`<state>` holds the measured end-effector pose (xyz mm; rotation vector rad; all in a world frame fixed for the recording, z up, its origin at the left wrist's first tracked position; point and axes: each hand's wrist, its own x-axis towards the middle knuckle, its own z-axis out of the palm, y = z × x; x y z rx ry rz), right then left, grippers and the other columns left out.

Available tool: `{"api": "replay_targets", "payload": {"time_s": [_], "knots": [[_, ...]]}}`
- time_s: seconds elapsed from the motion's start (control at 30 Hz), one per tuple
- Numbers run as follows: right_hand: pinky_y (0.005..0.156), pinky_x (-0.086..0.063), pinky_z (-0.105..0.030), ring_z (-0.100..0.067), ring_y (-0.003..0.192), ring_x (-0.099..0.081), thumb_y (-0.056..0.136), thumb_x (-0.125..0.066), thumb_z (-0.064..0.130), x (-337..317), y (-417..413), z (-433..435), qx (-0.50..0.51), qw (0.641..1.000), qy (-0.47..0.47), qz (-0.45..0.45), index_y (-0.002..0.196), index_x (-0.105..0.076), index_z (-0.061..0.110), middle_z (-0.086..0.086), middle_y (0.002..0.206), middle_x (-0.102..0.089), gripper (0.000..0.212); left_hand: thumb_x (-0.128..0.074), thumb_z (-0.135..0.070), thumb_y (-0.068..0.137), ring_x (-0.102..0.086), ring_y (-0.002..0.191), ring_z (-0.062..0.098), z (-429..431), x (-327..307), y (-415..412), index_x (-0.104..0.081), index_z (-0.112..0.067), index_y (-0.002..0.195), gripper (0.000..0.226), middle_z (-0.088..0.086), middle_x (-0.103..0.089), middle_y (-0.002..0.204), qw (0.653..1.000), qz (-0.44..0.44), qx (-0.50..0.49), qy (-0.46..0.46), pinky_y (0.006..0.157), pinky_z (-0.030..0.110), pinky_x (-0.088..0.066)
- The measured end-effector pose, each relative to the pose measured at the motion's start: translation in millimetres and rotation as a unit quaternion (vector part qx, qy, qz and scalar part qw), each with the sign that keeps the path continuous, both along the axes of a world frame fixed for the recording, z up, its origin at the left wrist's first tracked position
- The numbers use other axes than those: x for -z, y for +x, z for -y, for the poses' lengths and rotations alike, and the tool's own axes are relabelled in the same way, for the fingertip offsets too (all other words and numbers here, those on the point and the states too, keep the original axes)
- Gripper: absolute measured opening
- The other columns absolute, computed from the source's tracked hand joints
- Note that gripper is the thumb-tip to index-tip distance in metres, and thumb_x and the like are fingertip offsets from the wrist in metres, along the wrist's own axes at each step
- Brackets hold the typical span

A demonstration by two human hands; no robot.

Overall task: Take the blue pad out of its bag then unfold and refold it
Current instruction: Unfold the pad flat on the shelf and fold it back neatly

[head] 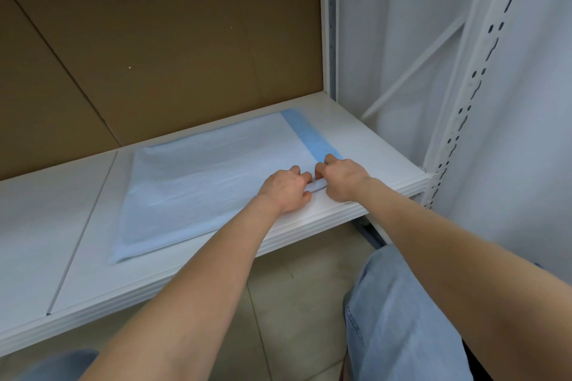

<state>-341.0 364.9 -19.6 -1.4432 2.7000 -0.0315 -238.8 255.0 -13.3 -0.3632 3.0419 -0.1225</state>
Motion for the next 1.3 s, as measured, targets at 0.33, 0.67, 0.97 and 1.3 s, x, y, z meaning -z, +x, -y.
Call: {"api": "replay_targets", "payload": {"time_s": [0.33,0.67,0.97,1.3], "knots": [[0.087,-0.049,-0.034,-0.033,0.105,-0.058,0.091,-0.045,0.013,-16,-15,0,0.265,0.933,-0.208,0.128,0.119,-0.063,0.014,-0.011,0.121,-0.059,0.032,-0.037,-0.027,0.098,-0.055,0.108,0.026,7,-8,-10,-0.058,-0.021,0.127,0.035,0.004,-0.055,0.121,0.996,-0.058,-0.018,0.063,0.088,0.035,-0.047],[0.071,-0.041,-0.027,-0.022,0.088,-0.055,0.082,-0.072,0.036,-11,-8,21,0.278,0.939,-0.142,0.148,0.106,-0.055,0.010,-0.005,0.098,-0.056,0.039,-0.054,-0.045,0.091,-0.055,0.103,0.020,14,4,-13,-0.059,-0.026,0.125,0.039,0.002,-0.056,0.112,0.991,-0.049,-0.038,0.116,0.083,0.029,-0.043],[0.068,-0.040,-0.027,-0.024,0.086,-0.053,0.080,-0.072,0.016,-9,-24,25,0.338,0.885,-0.184,0.261,0.094,-0.052,0.008,-0.011,0.104,-0.060,0.025,-0.056,-0.041,0.090,-0.056,0.099,0.019,14,10,-10,-0.060,-0.030,0.124,0.035,0.000,-0.056,0.108,0.989,-0.080,-0.002,0.124,0.082,0.028,-0.044],[0.078,-0.044,-0.033,-0.029,0.108,-0.052,0.091,-0.052,0.020,-10,-20,29,0.327,0.919,-0.166,0.145,0.110,-0.058,0.010,-0.010,0.115,-0.054,0.022,-0.045,-0.041,0.097,-0.055,0.105,0.015,12,8,-9,-0.057,-0.038,0.127,0.032,-0.006,-0.055,0.112,0.988,-0.100,0.001,0.114,0.076,0.023,-0.038]]}}
